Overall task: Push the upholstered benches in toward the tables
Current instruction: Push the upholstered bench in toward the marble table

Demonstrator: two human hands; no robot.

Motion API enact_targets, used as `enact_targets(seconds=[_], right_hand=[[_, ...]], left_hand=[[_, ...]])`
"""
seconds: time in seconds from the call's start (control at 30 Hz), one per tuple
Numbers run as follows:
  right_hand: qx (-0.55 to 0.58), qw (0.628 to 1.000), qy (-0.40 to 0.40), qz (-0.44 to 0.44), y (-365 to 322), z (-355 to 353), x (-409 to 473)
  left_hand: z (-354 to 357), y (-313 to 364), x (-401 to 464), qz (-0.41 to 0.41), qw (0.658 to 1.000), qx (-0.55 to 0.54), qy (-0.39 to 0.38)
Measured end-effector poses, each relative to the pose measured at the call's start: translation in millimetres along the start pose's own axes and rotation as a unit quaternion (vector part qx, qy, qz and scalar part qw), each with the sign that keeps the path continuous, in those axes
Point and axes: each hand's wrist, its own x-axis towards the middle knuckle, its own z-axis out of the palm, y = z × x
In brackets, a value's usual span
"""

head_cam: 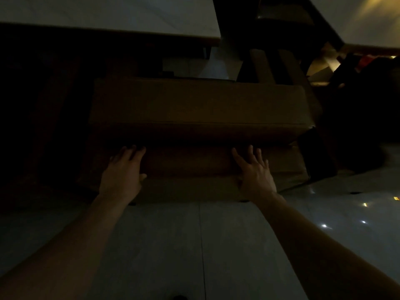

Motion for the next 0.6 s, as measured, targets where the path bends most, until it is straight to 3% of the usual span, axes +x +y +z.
enact_targets(seconds=[0.17, 0.27, 0.6], right_hand=[[-0.016, 0.997, 0.007, 0.069, 36, -10, -13], [-0.014, 0.998, 0.009, 0.065, 37, -9, -9], [-0.013, 0.997, 0.032, 0.063, 41, 0, 10]], left_hand=[[-1, 7, 0, 0.006, 1.0, 0.019, -0.023], [2, 18, 2, 0.001, 0.998, 0.065, -0.012], [6, 26, 19, 0.008, 0.998, 0.064, 0.004]])
